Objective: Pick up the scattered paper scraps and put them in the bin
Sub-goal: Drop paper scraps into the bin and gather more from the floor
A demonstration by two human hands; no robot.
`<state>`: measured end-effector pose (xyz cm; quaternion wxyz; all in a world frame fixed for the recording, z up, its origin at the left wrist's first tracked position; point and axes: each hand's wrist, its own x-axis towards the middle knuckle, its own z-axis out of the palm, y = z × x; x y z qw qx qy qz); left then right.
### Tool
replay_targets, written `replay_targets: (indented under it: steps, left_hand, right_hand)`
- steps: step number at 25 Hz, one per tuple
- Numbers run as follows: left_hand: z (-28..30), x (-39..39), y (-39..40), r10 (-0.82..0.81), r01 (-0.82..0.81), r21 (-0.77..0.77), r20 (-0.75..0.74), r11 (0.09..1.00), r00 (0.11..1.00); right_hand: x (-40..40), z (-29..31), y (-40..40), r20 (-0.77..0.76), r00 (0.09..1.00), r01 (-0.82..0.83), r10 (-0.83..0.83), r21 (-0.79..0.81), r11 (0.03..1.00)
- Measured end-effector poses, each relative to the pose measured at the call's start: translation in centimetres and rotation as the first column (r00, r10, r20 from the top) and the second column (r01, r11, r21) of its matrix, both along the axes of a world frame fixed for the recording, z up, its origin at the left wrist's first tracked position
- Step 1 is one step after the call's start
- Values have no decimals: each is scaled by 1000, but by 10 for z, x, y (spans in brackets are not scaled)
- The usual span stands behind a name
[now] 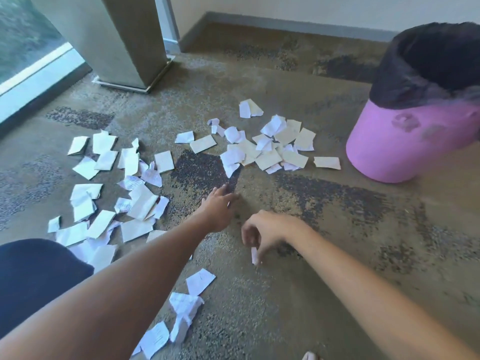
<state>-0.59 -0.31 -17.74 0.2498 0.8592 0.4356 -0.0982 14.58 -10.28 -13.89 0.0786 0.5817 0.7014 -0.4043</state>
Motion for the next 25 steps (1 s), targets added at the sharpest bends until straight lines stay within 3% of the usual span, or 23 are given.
replay_targets:
  steps: [5,11,14,16,20,25]
  left_hand:
    - [10,-14,-16,-70,66,133,24,989,997]
    - [2,-29,-11,-115,130,278,-70,952,991]
    - [4,-23,-12,-113,120,294,-40,948,993]
    - [5,-19,-8,-55,48,253,20,966,998]
    - [18,-30,1,153,-165,18,286,986,946]
    - [34,-80,13,112,-130,78,199,988,974]
  right_hand:
    - [-6,-13,-7,113,977,-198,179,187,962]
    - [-4,-15,-8,98,982,-177,164,139,974]
    - [-12,-14,-3,146,973,-197,178,131,972]
    - [-27,-12,-1,96,980,-190,176,162,968]
    - [-73,-17,-10,-190,972,-115,137,119,986]
    - [-132,-26,-33,-207,966,-139,156,94,986]
